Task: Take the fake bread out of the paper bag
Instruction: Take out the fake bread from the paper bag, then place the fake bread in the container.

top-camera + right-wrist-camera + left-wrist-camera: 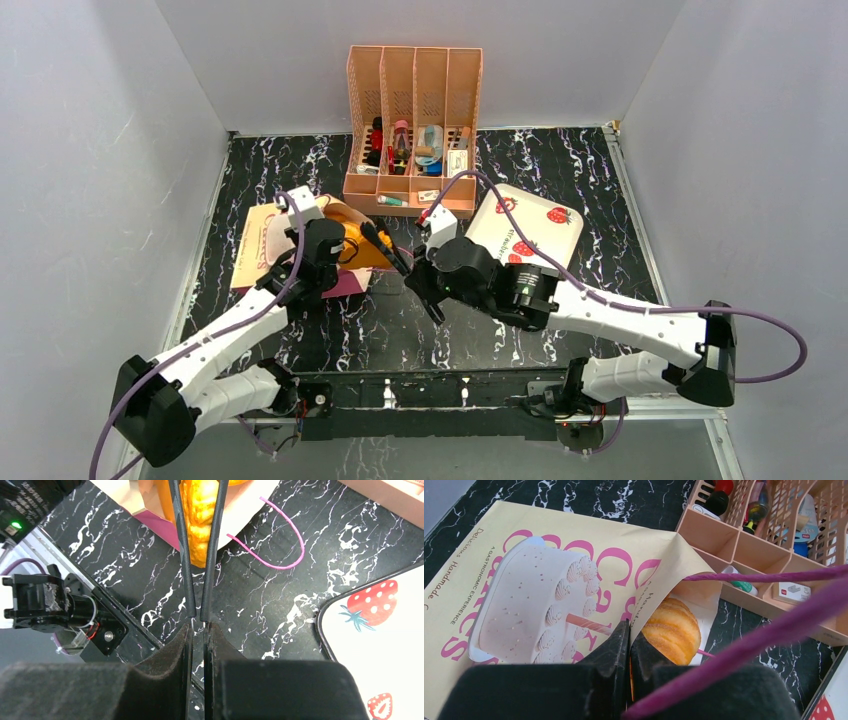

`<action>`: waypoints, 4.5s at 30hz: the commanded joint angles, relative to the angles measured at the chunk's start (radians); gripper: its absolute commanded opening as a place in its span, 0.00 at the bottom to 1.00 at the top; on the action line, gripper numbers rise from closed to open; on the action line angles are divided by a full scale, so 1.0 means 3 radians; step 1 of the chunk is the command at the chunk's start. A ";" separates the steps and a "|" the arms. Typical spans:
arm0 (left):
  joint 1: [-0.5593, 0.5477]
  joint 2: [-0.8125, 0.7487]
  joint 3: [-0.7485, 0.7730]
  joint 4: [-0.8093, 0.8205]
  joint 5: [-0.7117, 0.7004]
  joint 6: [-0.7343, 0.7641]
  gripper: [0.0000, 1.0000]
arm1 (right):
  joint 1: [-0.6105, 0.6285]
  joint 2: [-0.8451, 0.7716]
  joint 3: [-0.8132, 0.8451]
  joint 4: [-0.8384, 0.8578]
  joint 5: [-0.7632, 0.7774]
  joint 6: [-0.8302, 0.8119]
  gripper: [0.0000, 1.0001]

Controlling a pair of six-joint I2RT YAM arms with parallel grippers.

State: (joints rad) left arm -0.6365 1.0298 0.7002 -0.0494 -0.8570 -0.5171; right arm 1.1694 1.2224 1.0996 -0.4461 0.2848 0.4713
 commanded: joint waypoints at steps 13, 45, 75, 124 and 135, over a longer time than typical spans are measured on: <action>0.0117 -0.0449 0.0192 -0.0239 0.0106 -0.0292 0.00 | -0.0048 -0.0202 0.0244 0.0200 -0.0060 -0.0052 0.00; 0.0127 -0.0633 0.0542 -0.0393 0.0056 -0.0303 0.00 | -0.0048 -0.0623 0.0703 -0.0081 0.0137 -0.0144 0.00; 0.0140 -0.0768 0.0383 -0.0410 0.0212 -0.0380 0.00 | -0.0048 -0.1171 0.0375 -0.0048 0.2284 -0.0004 0.00; 0.0141 -0.0848 0.0200 -0.0312 0.0524 -0.0509 0.00 | -0.1391 -0.0312 -0.2045 0.1706 0.1259 0.1372 0.00; 0.0139 -0.0897 0.0148 -0.0312 0.0526 -0.0471 0.00 | -0.1253 -0.0307 -0.2405 0.1766 0.1285 0.1947 0.04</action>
State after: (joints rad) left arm -0.5976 0.7753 0.7532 -0.1528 -0.6910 -0.6720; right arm 0.7841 1.1477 0.4099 0.0551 0.6468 0.9512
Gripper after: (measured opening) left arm 0.009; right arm 0.069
